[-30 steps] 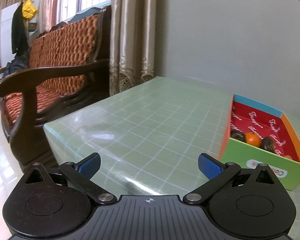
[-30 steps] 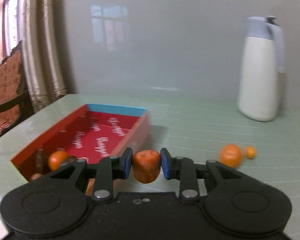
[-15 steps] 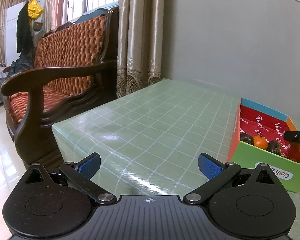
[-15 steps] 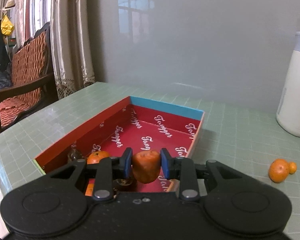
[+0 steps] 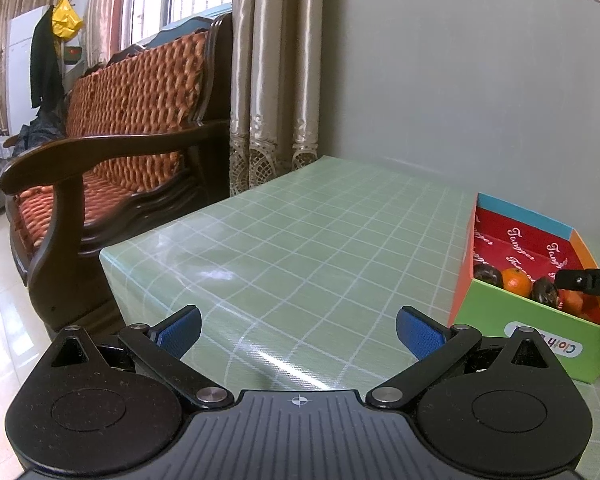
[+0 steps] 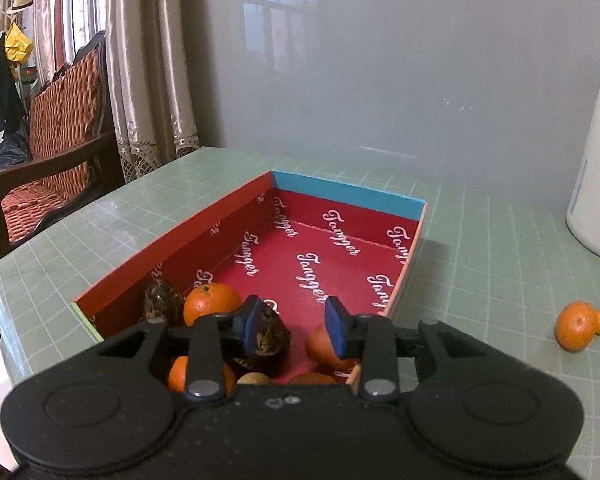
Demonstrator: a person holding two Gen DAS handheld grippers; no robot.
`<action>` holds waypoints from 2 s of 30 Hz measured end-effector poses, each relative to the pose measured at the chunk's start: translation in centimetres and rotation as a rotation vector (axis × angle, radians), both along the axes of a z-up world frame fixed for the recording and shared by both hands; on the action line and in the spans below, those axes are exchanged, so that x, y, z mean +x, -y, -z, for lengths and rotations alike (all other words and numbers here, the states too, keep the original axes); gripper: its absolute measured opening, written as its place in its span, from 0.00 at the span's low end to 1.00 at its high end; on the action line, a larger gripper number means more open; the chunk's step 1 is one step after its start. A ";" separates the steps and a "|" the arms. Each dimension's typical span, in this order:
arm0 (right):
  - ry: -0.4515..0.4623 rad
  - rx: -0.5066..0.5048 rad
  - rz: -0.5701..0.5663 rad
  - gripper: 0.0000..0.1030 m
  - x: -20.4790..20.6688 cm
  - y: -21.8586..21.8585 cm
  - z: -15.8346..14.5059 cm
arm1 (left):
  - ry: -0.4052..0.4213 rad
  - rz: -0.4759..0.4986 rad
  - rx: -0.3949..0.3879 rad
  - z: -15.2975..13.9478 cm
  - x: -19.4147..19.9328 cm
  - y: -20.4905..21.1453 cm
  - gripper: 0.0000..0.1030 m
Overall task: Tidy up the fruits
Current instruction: 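Open the right gripper to drop the carrot piece into the box, then move the left gripper toward the large mandarin beside the thermos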
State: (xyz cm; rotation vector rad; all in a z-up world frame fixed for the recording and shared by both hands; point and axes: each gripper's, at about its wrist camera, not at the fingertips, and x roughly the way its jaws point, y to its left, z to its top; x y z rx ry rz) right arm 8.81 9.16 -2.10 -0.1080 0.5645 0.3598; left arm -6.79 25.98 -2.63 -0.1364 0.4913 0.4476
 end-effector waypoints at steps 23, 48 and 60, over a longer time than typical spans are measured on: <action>0.145 -0.008 0.101 0.84 -4.0 6.7 -2.9 | -0.018 0.115 0.032 -0.1 1.8 5.2 1.00; 0.149 -0.022 0.398 0.92 -7.5 19.4 -1.9 | -0.034 0.356 0.131 -1.4 4.4 16.1 1.00; 0.148 -0.023 0.486 0.93 -9.0 22.9 -1.7 | -0.002 0.499 0.164 -3.4 6.1 21.8 1.00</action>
